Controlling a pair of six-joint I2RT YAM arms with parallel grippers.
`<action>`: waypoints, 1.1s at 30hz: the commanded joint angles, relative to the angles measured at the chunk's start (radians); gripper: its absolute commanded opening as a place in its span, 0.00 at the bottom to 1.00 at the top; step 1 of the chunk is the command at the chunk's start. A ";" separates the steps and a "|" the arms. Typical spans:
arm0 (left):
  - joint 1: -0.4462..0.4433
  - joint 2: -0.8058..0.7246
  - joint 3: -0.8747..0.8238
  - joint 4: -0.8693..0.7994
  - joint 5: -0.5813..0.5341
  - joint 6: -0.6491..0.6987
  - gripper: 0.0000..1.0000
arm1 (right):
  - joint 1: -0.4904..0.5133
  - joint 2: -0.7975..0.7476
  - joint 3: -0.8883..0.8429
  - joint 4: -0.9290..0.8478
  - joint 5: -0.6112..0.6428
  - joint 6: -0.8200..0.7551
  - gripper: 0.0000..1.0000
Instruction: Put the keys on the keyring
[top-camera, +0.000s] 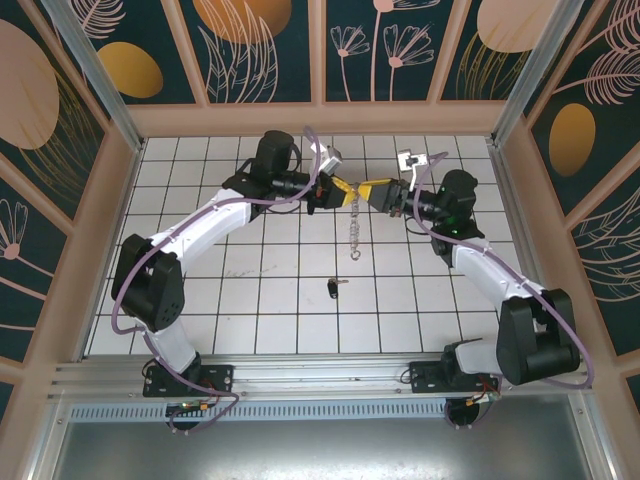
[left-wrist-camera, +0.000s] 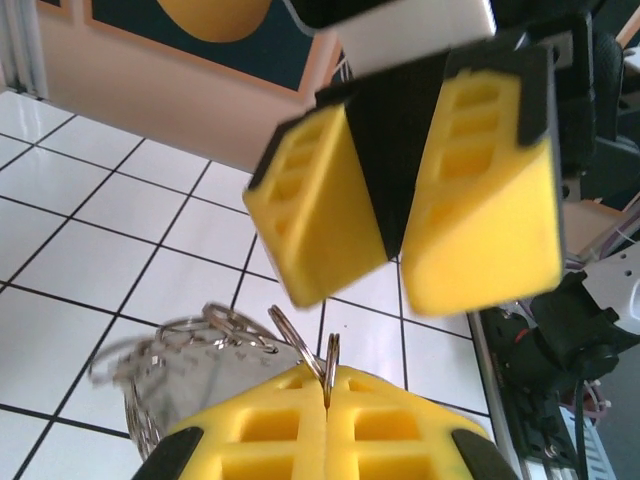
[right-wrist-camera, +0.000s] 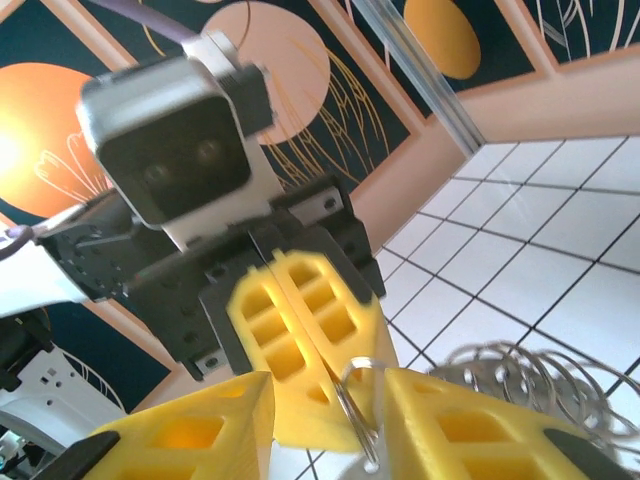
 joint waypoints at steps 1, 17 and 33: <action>-0.004 0.007 0.043 -0.005 0.054 0.022 0.00 | -0.011 -0.044 0.043 -0.037 -0.028 -0.059 0.37; -0.002 0.023 0.068 -0.018 0.068 0.033 0.00 | 0.013 0.017 0.052 -0.032 -0.084 -0.061 0.36; 0.000 0.024 0.078 -0.016 0.075 0.030 0.00 | 0.016 0.008 0.014 -0.061 -0.096 -0.090 0.33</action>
